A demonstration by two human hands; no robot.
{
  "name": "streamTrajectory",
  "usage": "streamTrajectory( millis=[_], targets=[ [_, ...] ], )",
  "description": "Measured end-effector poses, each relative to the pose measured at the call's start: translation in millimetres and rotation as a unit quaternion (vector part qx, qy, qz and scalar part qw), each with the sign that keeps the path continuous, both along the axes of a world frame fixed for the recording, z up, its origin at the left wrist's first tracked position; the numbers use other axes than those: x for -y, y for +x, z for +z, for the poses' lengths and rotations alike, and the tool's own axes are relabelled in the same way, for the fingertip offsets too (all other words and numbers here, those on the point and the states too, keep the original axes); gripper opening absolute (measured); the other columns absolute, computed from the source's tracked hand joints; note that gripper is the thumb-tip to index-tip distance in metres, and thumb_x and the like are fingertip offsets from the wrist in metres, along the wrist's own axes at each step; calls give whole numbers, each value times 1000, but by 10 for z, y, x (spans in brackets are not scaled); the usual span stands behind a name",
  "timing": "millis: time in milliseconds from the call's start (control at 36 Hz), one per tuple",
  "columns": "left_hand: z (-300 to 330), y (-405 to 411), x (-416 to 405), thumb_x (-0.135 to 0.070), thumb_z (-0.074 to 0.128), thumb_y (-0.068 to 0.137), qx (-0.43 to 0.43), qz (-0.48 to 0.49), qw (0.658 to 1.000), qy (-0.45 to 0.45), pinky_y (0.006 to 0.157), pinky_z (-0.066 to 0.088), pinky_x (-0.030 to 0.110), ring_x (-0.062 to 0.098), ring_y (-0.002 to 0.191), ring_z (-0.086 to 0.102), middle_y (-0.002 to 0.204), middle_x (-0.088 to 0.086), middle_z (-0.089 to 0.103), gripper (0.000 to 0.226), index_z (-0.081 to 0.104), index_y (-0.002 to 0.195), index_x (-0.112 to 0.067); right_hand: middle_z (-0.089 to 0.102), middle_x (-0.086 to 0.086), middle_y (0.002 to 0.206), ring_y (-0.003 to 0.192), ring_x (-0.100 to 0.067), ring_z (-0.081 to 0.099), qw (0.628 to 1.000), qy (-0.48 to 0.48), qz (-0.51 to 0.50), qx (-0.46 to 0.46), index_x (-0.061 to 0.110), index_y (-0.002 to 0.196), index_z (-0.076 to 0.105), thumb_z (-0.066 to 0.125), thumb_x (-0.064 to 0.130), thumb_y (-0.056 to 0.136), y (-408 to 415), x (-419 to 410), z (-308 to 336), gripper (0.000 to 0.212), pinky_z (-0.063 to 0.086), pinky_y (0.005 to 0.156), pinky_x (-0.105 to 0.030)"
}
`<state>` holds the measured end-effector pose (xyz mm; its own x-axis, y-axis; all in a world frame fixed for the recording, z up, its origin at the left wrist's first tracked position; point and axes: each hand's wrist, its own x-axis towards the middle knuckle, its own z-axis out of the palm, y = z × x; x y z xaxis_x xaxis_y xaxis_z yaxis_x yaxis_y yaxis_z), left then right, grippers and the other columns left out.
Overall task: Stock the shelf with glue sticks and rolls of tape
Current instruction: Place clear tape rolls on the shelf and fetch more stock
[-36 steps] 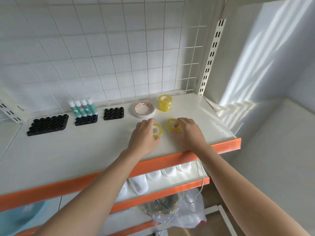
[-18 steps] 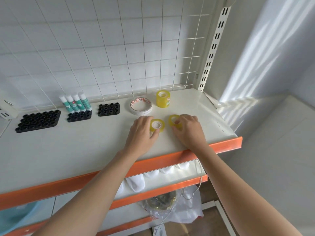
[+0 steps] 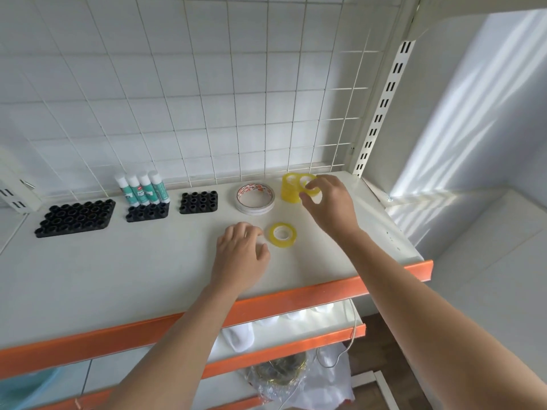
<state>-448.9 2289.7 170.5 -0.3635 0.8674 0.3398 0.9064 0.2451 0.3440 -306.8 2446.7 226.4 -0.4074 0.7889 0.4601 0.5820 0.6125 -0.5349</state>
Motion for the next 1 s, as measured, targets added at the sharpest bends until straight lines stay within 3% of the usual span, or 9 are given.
streamTrajectory(
  millis=[167,333,583,806,1000],
  targets=[
    [-10,-1,-8,-39,39,79,0,3,1000,-3,83,41,38,26,100,53,105,0,60,38,63,101,-19,60,-4,117,111,-23,52,999,-22,11,43,13,103,65,67,28,88,-233,-192,38,22,38,77,-26],
    [-20,-7,-21,-38,40,79,2,0,1000,-4,83,38,37,25,100,52,105,-1,59,37,63,101,-19,60,-9,119,115,-28,50,997,-28,18,71,11,106,65,67,27,87,-337,-260,46,25,39,83,-29],
    [-39,-8,-27,-42,32,78,1,1,1000,3,82,39,38,27,99,52,103,0,60,45,63,101,-19,58,-15,115,106,-31,53,992,-71,15,101,8,108,63,66,24,87,-384,-331,61,26,35,76,-26],
    [-59,-12,-49,-38,40,79,-2,2,1000,4,82,39,37,25,97,52,102,-1,59,35,63,100,-20,57,-13,116,102,-28,54,991,-91,15,94,10,107,64,67,26,87,-387,-342,58,26,38,76,-27],
    [-53,-14,-30,-40,33,79,-4,4,1000,-5,83,38,36,24,99,51,104,-2,59,42,62,100,-21,60,-11,111,100,-26,55,991,-94,7,91,13,108,62,67,29,86,-382,-341,40,28,36,72,-27]
  ],
)
